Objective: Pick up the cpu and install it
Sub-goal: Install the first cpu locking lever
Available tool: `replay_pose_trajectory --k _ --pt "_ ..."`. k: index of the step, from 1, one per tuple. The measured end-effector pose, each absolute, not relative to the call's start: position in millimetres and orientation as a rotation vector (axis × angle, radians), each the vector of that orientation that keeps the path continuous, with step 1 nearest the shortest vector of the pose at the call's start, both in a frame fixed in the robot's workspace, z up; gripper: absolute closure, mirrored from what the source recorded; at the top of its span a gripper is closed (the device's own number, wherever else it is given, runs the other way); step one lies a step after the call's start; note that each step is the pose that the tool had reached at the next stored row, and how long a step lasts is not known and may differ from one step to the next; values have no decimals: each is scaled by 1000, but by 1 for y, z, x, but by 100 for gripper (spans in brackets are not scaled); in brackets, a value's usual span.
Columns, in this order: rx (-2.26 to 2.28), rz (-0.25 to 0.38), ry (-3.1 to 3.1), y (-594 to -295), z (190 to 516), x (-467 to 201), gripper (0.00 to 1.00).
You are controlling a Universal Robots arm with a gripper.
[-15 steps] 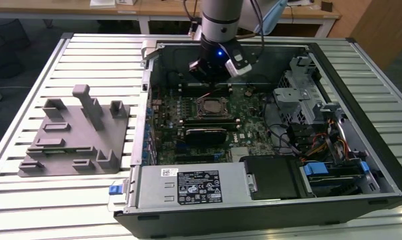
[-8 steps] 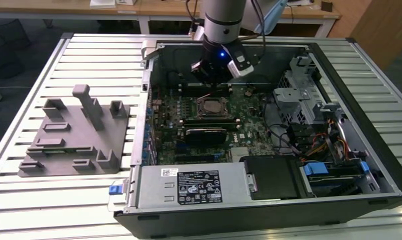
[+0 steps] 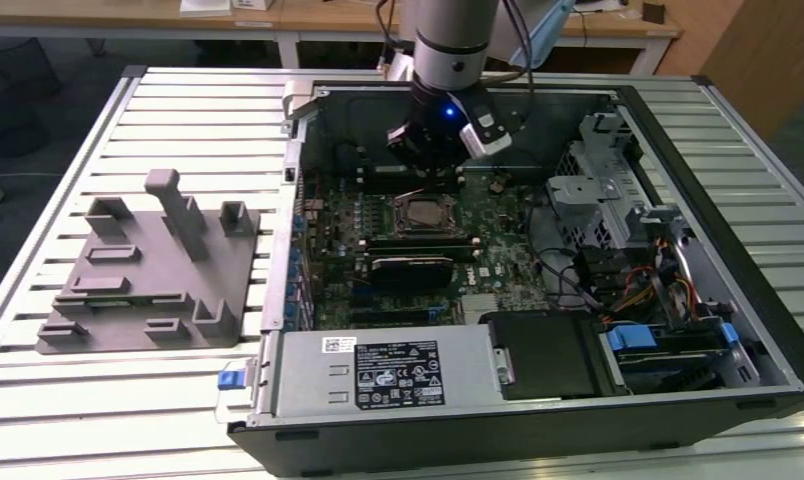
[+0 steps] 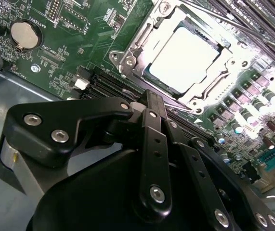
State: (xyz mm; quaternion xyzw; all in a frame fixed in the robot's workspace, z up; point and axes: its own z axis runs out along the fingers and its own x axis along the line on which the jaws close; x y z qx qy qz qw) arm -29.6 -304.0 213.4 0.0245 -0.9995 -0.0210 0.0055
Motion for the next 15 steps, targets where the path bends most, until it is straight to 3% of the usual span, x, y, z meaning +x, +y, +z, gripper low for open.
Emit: replay_pose_trajectory --k 15 --pt "77 -64 -3128 -304 201 -23 89"
